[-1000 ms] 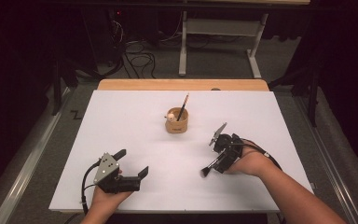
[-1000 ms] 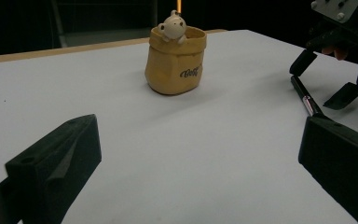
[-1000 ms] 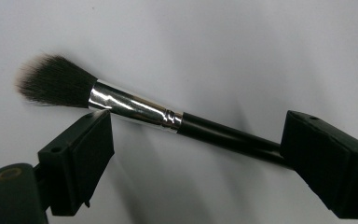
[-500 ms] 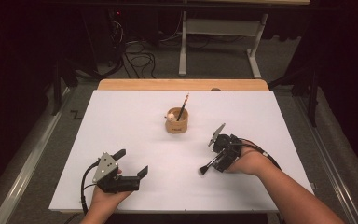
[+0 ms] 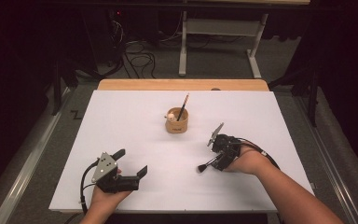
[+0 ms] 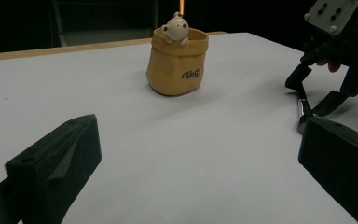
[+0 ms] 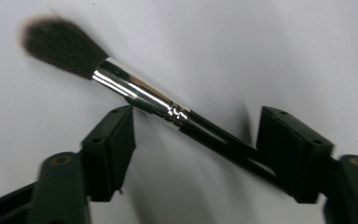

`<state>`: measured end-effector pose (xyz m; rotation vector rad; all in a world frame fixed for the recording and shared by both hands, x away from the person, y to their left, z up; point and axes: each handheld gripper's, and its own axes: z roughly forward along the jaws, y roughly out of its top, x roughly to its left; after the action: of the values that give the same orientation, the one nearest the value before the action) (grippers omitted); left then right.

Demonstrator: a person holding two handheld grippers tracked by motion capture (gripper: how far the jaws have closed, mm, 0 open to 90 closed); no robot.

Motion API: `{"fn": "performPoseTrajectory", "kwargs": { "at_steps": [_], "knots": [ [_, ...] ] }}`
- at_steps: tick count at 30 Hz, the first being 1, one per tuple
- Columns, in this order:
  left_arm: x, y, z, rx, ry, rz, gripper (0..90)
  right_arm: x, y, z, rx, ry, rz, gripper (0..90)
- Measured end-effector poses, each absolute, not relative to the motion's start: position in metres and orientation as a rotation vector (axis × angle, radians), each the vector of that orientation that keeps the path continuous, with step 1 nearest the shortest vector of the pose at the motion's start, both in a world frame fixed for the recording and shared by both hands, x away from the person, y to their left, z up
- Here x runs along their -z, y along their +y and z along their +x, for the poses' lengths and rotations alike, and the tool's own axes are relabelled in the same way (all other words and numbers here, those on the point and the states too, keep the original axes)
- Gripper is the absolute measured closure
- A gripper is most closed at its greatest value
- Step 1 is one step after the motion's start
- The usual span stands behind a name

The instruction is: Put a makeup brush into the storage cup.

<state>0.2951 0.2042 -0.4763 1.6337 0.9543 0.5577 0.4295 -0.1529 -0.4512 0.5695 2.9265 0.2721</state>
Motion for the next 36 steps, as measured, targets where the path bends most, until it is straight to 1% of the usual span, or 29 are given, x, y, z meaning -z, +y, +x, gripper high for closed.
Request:
{"fn": "performPoseTrajectory", "kwargs": {
  "at_steps": [2, 14, 17, 36],
  "knots": [
    [0.4763, 0.2042, 0.2951, -0.557, 0.955, 1.634, 0.1, 0.45, -0.1529, 0.4282, -0.274, 2.932, 0.573, 36.5],
    [0.4763, 0.2035, 0.2951, -0.553, 0.955, 1.634, 0.1, 0.4477, -0.1584, 0.428, -0.258, 2.943, 0.578, 49.1],
    [0.4764, 0.2034, 0.2951, -0.552, 0.955, 1.633, 0.1, 0.4472, -0.1586, 0.4274, -0.259, 2.949, 0.607, 54.0],
    [0.4763, 0.203, 0.2949, -0.551, 0.954, 1.634, 0.1, 0.4472, -0.1574, 0.4263, -0.265, 2.984, 0.599, 68.6]
  ]
}}
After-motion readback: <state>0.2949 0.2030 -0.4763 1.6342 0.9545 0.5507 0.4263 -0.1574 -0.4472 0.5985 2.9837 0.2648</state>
